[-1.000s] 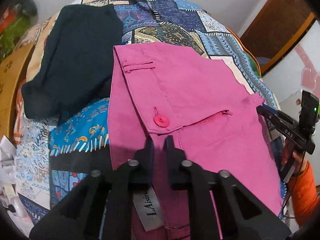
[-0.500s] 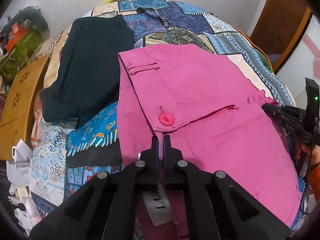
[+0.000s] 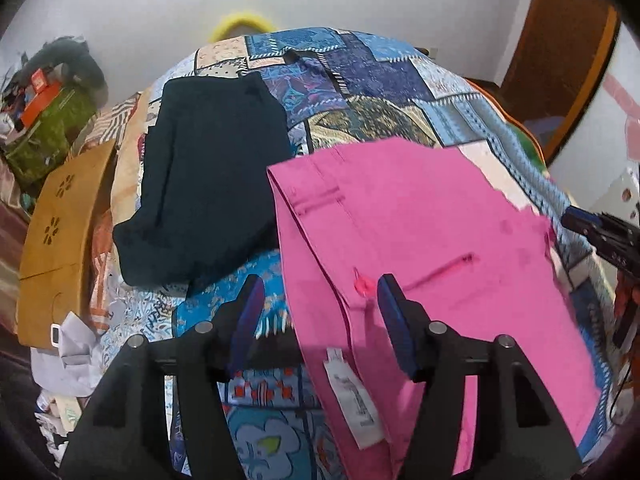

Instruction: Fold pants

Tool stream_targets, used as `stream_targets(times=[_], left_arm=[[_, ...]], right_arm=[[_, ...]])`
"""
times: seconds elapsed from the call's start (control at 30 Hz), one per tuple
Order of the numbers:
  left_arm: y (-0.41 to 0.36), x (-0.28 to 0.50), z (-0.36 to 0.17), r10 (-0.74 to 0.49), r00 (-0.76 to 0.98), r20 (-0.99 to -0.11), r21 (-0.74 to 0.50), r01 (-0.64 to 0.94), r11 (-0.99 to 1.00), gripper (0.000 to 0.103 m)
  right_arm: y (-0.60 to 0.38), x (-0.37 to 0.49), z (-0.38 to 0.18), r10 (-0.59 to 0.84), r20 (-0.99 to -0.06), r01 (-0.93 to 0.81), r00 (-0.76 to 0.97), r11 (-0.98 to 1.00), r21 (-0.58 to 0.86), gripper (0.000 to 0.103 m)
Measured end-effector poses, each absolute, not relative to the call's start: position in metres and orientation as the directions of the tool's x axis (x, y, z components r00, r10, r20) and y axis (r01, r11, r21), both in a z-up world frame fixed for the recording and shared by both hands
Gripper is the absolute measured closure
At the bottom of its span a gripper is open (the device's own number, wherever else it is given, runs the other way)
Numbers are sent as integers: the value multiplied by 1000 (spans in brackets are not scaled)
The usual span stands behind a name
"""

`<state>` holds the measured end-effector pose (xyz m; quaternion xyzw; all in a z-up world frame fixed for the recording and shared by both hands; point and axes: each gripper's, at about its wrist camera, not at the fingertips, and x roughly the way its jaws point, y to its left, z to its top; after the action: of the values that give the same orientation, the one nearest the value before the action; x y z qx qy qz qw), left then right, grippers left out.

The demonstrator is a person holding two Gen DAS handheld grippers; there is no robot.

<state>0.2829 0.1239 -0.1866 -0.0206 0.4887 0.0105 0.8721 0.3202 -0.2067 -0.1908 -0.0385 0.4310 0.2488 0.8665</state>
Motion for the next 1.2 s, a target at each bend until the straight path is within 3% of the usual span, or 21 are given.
stream_targets(times=[0.13,0.4,0.6,0.67,0.73,0.83,1.07,1.2], left_arm=[[129,304,-195,-30,489,-872,-61,-48,997,44],[133,333,-231,-156,380,-912,-191,-57,980,48],[122,339,-237,-191,369,-910,-208,-7,978,78],[119,339,-236,-142,380,-914,-156,-6,988,97],[119,336,-232,-131,405,-905,-141,6,990,98],[120,330,-226,-87,448,-890,-96,3,995,98],[127,320,-239,22,458,-889,-2,-52,999,98],[129,319,-245,9,446,-895,-16,-52,999,97]], right_arm=[[-212,332,-189,379,-754,-419,537,895,152,64],[-213,361,-232,349,-824,-362,445,912,191,64],[-198,359,-245,360,-831,-394,424,899,189,64],[-192,360,-248,356,-837,-405,416,896,180,64],[-189,362,-250,348,-844,-418,408,893,166,80],[-186,360,-254,334,-855,-443,397,886,140,92],[-175,347,-256,278,-859,-505,430,862,26,94],[-170,345,-258,253,-862,-518,440,855,-14,94]])
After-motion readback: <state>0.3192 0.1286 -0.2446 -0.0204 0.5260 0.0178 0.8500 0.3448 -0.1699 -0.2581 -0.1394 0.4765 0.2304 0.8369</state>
